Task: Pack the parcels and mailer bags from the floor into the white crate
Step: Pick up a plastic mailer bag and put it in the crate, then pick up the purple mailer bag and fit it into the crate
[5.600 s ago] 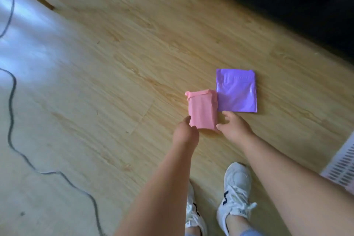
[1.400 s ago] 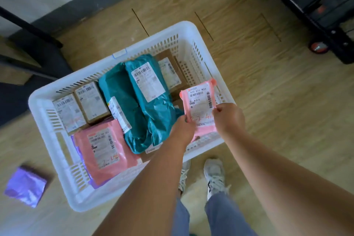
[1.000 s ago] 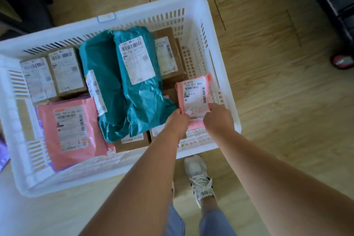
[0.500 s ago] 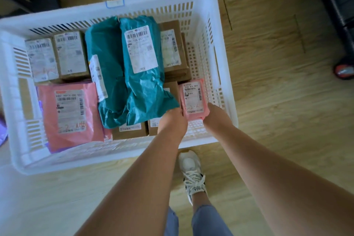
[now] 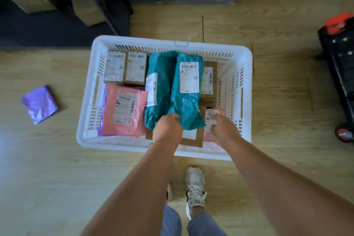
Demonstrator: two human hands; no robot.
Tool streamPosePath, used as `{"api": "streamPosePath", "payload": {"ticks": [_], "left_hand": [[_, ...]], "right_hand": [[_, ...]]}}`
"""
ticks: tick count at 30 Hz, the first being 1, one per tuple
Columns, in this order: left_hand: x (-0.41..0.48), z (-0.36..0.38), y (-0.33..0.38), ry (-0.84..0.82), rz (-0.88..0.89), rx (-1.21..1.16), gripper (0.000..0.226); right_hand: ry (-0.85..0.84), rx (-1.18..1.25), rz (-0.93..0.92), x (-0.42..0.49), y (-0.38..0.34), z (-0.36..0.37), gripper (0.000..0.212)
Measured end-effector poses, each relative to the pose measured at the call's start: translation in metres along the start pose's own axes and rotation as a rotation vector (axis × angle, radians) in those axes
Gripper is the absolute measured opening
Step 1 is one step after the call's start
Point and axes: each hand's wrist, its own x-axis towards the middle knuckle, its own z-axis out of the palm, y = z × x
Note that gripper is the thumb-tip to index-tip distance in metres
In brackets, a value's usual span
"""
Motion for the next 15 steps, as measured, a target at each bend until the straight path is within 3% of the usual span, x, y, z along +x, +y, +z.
{"api": "streamPosePath", "payload": {"ticks": [8, 12, 15], "left_hand": [[-0.014, -0.101, -0.099, 0.204, -0.168, -0.215, 0.046], [-0.012, -0.151, -0.173, 0.242, -0.216, -0.290, 0.048], [-0.016, -0.197, -0.241, 0.261, -0.261, -0.315, 0.050]], "right_hand": [[-0.002, -0.158, -0.186, -0.025, -0.133, 0.038, 0.039], [-0.016, -0.245, -0.258, -0.044, -0.205, 0.096, 0.032], [-0.079, -0.294, -0.314, -0.065, -0.265, 0.154, 0.037]]}}
